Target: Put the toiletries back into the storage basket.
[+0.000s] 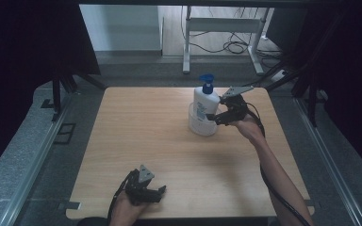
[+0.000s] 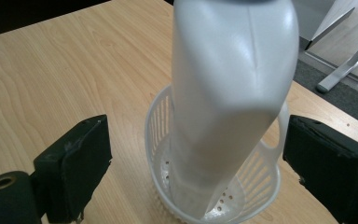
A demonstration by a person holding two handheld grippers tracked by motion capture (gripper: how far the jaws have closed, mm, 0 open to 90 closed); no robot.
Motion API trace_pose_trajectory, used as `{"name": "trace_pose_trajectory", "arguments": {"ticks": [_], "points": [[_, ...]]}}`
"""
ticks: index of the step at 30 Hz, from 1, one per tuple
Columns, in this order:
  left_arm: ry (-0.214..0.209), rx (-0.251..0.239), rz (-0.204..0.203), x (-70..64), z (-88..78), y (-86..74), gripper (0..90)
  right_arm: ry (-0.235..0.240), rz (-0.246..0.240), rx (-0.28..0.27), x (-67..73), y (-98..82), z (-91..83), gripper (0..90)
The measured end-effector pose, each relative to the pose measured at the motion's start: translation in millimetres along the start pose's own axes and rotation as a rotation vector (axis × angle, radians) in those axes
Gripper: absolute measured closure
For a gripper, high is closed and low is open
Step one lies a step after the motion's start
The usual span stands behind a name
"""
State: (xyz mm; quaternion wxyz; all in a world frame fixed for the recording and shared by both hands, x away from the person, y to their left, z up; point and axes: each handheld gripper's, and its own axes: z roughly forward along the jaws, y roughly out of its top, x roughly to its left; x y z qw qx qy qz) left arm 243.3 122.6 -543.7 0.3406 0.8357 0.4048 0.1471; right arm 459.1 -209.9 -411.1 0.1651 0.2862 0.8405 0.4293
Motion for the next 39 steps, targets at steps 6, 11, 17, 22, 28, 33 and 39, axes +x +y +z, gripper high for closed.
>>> {"name": "trace_pose_trajectory", "arguments": {"ticks": [6, 11, 17, 22, 28, 33, 39], "points": [[0.000, 0.000, 0.000, 0.0, 0.0, 0.0, 11.4, -0.002, -0.003, 0.003, 4.9, -5.1, -3.1, 7.1], [0.000, 0.000, 0.000, 0.0, 0.0, 0.0, 11.3, -0.005, -0.007, 0.010, 8.5, -9.9, -5.7, 6.2], [0.000, 0.000, 0.001, 0.1, 0.0, 0.0, 11.4, -0.003, -0.006, 0.018, 12.2, -16.2, -8.3, 5.3], [0.000, 0.000, 0.001, 0.0, 0.0, 0.1, 11.4, -0.003, -0.009, 0.024, 15.4, -21.1, -10.2, 4.5], [0.000, 0.000, 0.001, 0.0, 0.0, 0.1, 11.3, -0.003, -0.005, 0.029, 19.0, -27.5, -14.0, 3.6], [0.001, 0.001, 0.002, 0.1, -0.1, 0.1, 11.4, -0.006, -0.004, 0.036, 20.4, -34.6, -18.3, 3.2], [0.001, 0.001, 0.001, 0.0, -0.1, 0.1, 11.4, -0.006, 0.005, 0.047, 22.4, -46.1, -23.2, 3.0]]}}
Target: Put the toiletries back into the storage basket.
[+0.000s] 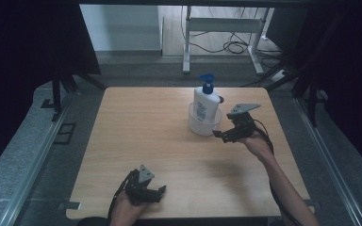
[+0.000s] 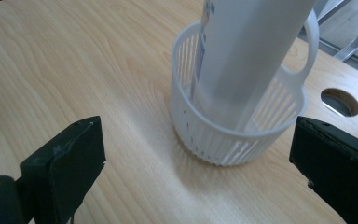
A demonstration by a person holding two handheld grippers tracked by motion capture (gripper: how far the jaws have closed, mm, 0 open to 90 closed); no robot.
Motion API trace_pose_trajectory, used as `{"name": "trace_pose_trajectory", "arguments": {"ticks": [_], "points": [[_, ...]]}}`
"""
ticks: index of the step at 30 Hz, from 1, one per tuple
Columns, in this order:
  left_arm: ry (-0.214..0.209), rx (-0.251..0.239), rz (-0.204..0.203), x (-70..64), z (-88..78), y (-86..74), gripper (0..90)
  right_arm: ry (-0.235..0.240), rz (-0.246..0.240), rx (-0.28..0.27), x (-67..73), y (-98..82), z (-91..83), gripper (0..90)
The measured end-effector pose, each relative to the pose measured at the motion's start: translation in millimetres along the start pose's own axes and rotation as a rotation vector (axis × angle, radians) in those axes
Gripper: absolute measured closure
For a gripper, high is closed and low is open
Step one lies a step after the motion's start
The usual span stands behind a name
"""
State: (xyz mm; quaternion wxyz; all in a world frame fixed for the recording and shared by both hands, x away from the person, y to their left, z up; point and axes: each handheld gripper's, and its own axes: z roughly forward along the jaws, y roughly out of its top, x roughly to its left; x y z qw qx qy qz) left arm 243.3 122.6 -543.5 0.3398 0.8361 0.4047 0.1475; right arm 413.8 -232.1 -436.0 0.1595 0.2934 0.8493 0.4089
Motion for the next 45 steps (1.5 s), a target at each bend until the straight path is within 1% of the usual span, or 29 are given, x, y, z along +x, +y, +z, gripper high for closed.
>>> {"name": "trace_pose_trajectory", "arguments": {"ticks": [9, 16, 31, 35, 41, 45], "points": [[0.001, 0.001, 0.000, -0.1, 0.0, 0.1, 11.4, -0.004, 0.018, 0.014, 1.7, -17.7, -8.0, 2.7], [0.001, 0.001, 0.000, -0.1, 0.1, 0.2, 11.4, -0.004, 0.046, 0.021, 1.8, -34.8, -13.3, 2.7], [0.002, 0.001, -0.003, -0.3, 0.1, 0.2, 11.4, -0.031, 0.071, 0.053, 1.6, -69.8, -21.2, 2.8], [0.002, 0.001, -0.003, -0.4, 0.1, 0.2, 11.3, -0.038, 0.077, 0.052, 2.1, -77.8, -25.5, 2.7], [0.001, 0.001, -0.003, -0.4, 0.1, 0.2, 11.4, -0.038, 0.084, 0.052, 6.4, -88.7, -30.8, 2.7], [0.001, 0.001, -0.003, -0.4, 0.1, 0.2, 11.4, -0.037, 0.088, 0.060, 11.1, -97.5, -31.3, 2.7]]}}
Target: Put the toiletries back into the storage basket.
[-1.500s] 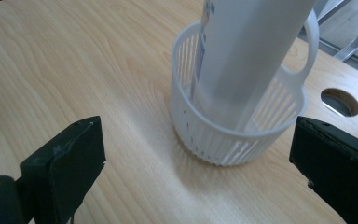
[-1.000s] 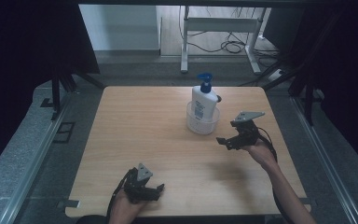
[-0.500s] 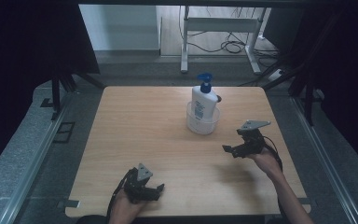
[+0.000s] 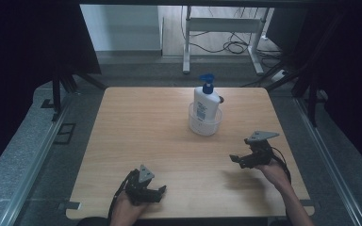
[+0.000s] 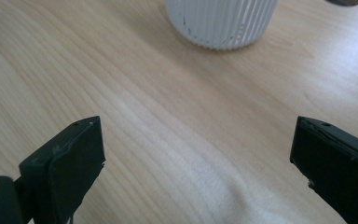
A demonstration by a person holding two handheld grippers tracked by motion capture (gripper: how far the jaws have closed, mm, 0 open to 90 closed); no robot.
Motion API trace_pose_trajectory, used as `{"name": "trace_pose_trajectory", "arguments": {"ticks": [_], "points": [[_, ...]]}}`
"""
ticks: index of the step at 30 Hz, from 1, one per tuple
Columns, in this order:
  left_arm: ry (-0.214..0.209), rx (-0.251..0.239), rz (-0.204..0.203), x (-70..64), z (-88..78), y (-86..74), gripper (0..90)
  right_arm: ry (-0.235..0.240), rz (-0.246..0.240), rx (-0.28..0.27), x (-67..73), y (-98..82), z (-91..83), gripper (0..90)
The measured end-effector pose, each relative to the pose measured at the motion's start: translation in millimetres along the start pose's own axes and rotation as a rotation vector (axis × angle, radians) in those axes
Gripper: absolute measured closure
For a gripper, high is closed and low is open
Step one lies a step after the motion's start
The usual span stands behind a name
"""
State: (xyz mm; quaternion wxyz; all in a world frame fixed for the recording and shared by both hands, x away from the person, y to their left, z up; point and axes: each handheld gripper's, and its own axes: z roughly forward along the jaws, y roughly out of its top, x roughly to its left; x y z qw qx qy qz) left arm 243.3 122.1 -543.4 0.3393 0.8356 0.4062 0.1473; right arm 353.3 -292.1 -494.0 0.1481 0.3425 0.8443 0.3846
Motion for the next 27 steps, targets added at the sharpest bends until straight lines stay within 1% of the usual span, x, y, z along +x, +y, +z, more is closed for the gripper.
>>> {"name": "trace_pose_trajectory", "arguments": {"ticks": [3, 8, 15, 20, 21, 24, 27], "points": [[0.000, 0.000, 0.000, 0.0, 0.0, 0.0, 11.4, 0.004, 0.000, 0.011, 3.3, -7.7, 2.2, 2.6], [0.000, -0.001, 0.000, 0.0, 0.1, 0.0, 11.4, 0.007, -0.006, 0.045, 9.0, -19.6, 8.0, 2.4], [0.000, -0.001, 0.000, 0.0, 0.0, 0.0, 11.4, 0.016, -0.019, 0.082, 17.3, -31.1, 14.8, 1.8], [0.000, -0.001, 0.000, 0.0, 0.1, 0.0, 11.4, 0.023, -0.013, 0.103, 22.7, -40.3, 20.8, 1.7], [0.000, 0.000, 0.000, 0.0, 0.0, 0.0, 11.4, 0.023, -0.016, 0.107, 23.7, -41.8, 22.0, 0.4], [0.000, -0.001, 0.000, 0.0, 0.0, 0.0, 11.4, 0.011, -0.027, 0.098, 26.7, -43.4, 23.2, 0.0], [0.000, -0.001, 0.000, 0.0, 0.0, 0.0, 11.4, 0.001, -0.016, 0.077, 28.4, -45.5, 23.6, 0.0]]}}
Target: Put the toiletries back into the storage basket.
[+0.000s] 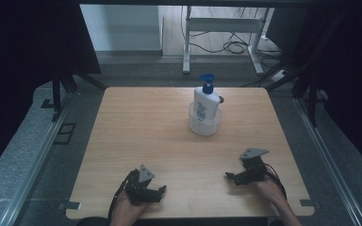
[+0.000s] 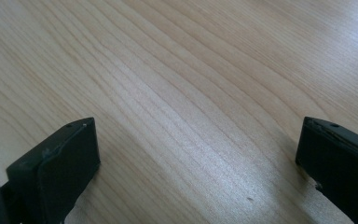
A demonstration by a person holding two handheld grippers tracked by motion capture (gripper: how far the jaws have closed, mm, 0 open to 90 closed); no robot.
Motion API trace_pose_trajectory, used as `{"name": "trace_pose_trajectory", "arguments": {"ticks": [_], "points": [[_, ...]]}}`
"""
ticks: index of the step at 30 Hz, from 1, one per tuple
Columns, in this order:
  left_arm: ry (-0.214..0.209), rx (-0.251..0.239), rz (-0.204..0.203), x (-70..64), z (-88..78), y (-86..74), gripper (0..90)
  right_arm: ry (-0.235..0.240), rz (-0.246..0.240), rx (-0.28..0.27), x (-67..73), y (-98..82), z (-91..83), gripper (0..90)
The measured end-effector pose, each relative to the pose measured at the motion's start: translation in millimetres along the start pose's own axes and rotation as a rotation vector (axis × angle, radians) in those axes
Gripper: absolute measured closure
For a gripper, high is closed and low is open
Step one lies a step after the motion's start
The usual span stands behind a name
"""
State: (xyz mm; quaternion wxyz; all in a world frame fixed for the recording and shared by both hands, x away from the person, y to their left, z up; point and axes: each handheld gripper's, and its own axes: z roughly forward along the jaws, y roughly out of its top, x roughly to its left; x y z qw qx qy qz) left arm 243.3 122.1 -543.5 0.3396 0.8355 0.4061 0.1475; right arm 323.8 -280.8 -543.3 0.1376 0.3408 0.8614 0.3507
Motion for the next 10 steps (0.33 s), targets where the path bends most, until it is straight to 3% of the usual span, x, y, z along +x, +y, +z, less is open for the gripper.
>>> {"name": "trace_pose_trajectory", "arguments": {"ticks": [10], "points": [[0.002, -0.001, -0.004, -1.0, 0.6, 0.5, 11.3, -0.008, 0.001, -0.001, 3.7, -2.2, -1.6, 0.0]]}}
